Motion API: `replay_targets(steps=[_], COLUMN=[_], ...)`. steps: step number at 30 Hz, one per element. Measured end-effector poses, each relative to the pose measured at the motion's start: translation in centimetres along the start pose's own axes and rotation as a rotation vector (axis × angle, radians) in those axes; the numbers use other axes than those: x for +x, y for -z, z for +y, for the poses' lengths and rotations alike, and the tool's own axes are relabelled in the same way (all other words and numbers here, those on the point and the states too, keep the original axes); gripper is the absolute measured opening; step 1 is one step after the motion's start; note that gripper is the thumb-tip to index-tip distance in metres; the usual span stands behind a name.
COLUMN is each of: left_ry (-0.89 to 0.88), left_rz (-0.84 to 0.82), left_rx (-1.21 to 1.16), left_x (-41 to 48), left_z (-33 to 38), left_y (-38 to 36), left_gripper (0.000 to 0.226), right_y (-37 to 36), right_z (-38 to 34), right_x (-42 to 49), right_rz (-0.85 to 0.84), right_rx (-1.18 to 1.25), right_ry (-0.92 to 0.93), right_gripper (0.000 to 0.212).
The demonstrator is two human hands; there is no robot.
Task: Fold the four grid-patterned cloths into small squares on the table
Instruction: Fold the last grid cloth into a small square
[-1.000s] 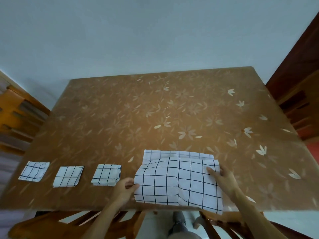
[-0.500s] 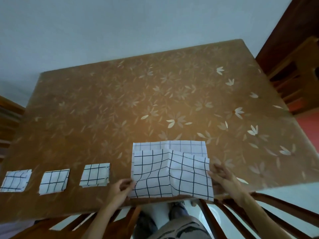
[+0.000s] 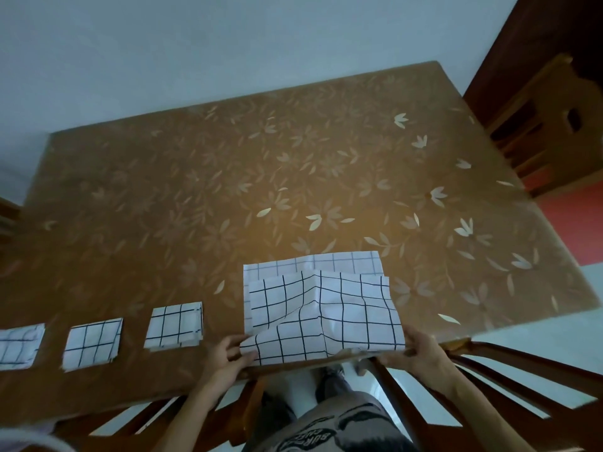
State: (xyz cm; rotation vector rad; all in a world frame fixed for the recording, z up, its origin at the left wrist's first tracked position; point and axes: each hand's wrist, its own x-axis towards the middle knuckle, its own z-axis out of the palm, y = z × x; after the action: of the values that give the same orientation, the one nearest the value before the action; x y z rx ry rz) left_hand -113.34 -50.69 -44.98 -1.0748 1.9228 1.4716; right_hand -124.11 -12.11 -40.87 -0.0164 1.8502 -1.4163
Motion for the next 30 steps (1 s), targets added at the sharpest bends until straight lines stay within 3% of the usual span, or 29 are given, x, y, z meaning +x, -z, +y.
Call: replay_targets(steps=[3,5,10,22,26,30], left_ry=[-0.004,0.003,-0.003,-0.123,-0.180,-0.503], left_rz=[0.018,0.050,0.087,0.214,0.309,0.475], left_rx=[0.017,0.015,0.003,0.032,0.250,0.638], left_x=[0.1,0.1,0.5,0.3,0.3,-0.4], left_z=[-0.3,-0.3,-0.6,-0.1,-0.3,0.3], left_y=[-0.1,-0.2,-0.1,-0.9,-1.2,-2.7], left_gripper=[0.061,0.066,0.062,0.029,0.034,0.041], right_y=[0.0,0.4,1.5,1.0,0.6,-1.2], right_z=[0.2,0.2,0.5,2.1,2.7,2.9], right_x=[0.3,0.6,1.3,3.4,3.5,3.9], right_rz=[0.096,0.182,0.271,0.397,0.428,0.643], right_rx=[-0.087,-0.098,-0.162,-0.271,-0.309,-0.697], right_ry=[-0.038,-0.044,-0.070,-0.139,-0.157,0.057], right_gripper=[0.013,0.022,0.015,0.007,0.016,0.031])
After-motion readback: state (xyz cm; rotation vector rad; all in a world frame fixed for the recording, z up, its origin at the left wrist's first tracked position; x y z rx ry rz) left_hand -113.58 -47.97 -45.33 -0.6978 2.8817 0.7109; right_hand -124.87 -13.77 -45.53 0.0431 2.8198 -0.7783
